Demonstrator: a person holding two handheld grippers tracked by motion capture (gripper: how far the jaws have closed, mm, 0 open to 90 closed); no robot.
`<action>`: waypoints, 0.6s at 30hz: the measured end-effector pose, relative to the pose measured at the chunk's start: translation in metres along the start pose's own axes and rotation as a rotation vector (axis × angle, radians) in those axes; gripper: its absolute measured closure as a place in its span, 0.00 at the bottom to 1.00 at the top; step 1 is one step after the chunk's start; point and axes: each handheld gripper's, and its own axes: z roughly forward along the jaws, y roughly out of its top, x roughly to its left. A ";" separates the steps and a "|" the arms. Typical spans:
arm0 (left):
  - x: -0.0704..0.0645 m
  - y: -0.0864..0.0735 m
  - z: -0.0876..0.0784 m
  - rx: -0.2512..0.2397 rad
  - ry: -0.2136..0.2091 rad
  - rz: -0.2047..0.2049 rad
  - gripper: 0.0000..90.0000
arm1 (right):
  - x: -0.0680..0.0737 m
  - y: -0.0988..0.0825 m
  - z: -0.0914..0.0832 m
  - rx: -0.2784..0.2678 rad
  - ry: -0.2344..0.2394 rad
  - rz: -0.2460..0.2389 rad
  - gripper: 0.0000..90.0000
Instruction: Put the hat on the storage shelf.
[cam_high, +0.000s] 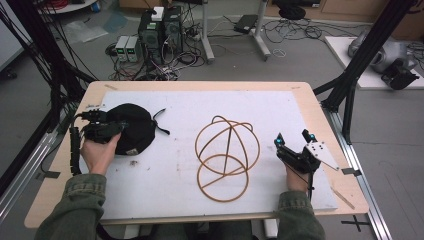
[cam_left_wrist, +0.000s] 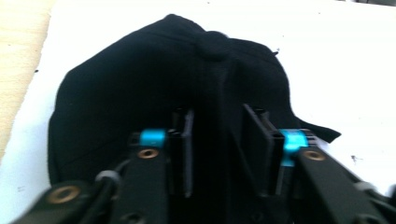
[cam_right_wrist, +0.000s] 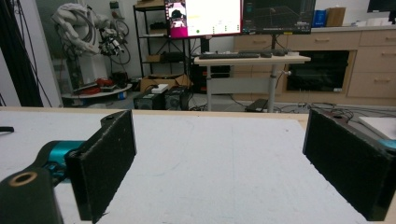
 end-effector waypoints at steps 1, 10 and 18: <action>0.001 0.000 0.000 -0.001 0.002 0.001 0.79 | 0.000 0.000 0.000 -0.004 0.000 -0.005 0.10; 0.005 0.000 0.000 -0.031 0.013 0.006 0.97 | 0.002 -0.001 -0.003 0.010 0.014 -0.017 0.10; 0.007 -0.001 -0.005 -0.054 0.001 0.031 0.97 | 0.001 -0.001 -0.003 0.012 0.006 -0.013 0.10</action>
